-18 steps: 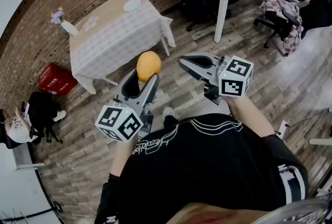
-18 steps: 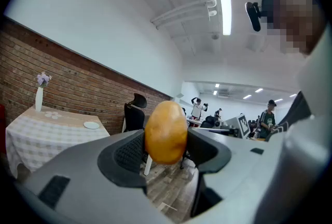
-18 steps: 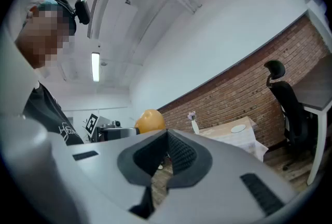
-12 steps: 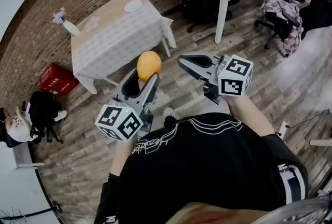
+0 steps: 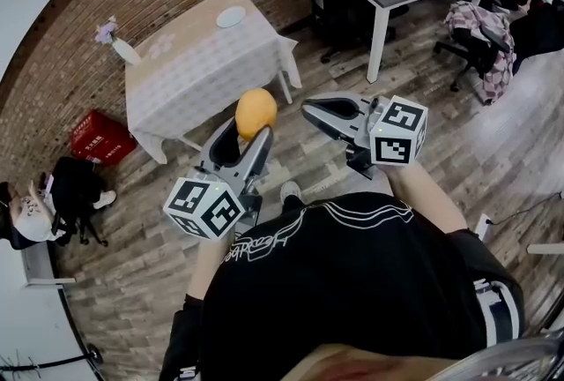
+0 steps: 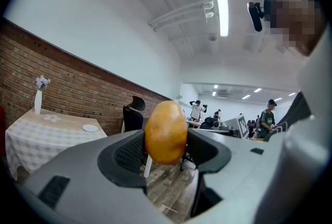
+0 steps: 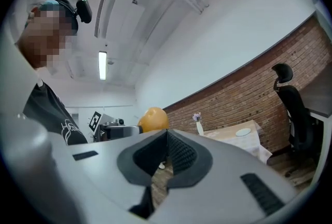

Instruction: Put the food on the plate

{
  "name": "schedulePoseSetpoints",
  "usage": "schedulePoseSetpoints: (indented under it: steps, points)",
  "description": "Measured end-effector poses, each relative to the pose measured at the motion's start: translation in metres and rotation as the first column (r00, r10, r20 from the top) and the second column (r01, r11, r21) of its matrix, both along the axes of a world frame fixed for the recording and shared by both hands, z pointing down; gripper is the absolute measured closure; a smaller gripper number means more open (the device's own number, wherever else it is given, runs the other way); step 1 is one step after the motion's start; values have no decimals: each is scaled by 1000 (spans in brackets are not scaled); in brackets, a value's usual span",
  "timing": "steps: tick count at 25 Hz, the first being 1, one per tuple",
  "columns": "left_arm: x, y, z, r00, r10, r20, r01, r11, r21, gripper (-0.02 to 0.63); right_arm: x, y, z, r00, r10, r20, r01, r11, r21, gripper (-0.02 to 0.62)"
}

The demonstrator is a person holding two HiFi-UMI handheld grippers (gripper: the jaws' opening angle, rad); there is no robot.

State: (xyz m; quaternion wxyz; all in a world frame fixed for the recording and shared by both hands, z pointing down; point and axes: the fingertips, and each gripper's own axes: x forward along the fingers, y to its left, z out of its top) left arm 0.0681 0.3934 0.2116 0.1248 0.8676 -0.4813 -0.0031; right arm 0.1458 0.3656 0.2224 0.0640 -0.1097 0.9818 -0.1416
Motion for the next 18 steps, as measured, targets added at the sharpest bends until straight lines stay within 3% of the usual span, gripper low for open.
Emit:
schedulePoseSetpoints:
  steps: [7,18]
  points:
    - [-3,-7,10,1000,2,-17,-2,1000,5,350,5,-13,14,999,33,16,-32,999,-35,598]
    - [-28,-72,24,999,25,-28,-25,1000,-12,350,-16,-83,29,996,88,3,-87,994,-71,598]
